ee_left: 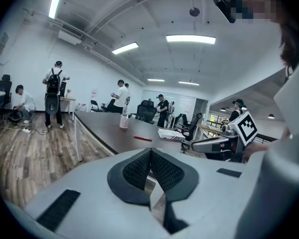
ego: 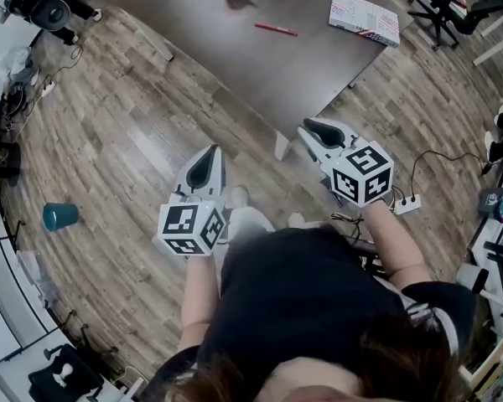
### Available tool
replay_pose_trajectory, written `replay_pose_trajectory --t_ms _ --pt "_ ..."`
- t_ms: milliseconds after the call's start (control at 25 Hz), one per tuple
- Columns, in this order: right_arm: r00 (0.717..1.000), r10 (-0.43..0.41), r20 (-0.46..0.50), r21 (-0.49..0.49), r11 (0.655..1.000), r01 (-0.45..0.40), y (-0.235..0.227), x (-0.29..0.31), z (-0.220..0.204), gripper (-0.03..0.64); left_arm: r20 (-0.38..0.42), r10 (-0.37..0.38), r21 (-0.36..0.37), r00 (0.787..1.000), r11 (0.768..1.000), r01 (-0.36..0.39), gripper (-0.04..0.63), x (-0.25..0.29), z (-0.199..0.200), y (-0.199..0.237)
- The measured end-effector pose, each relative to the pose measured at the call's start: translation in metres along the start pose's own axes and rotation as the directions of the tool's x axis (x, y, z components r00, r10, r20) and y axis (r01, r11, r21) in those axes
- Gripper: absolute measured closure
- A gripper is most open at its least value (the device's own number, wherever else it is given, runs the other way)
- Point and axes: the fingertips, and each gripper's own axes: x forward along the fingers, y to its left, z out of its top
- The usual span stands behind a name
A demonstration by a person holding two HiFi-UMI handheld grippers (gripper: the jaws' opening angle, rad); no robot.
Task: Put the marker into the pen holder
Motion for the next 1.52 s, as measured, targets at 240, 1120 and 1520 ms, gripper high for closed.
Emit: replay_pose_trajectory --t_ms 240,1120,1520 --pt "0.995 -0.1 0.006 0.0 0.995 0.1 0.0 0.059 0.029 0.502 -0.019 -0.066 0.013 0.998 0.998 0.066 0.568 0.012 0.017 0.068" --pt "0.937 -0.341 -0.073 -0.046 0.94 0.339 -0.097 0.177 0.066 0.44 -0.116 -0.204 0.071 0.972 0.975 0.212 0.568 0.131 0.057 0.179" --pt "0.924 -0.353 -0.145 -0.085 0.935 0.344 -0.2 0.218 0.067 0.437 -0.142 -0.228 0.053 0.963 0.97 0.237 0.568 0.231 0.08 0.186"
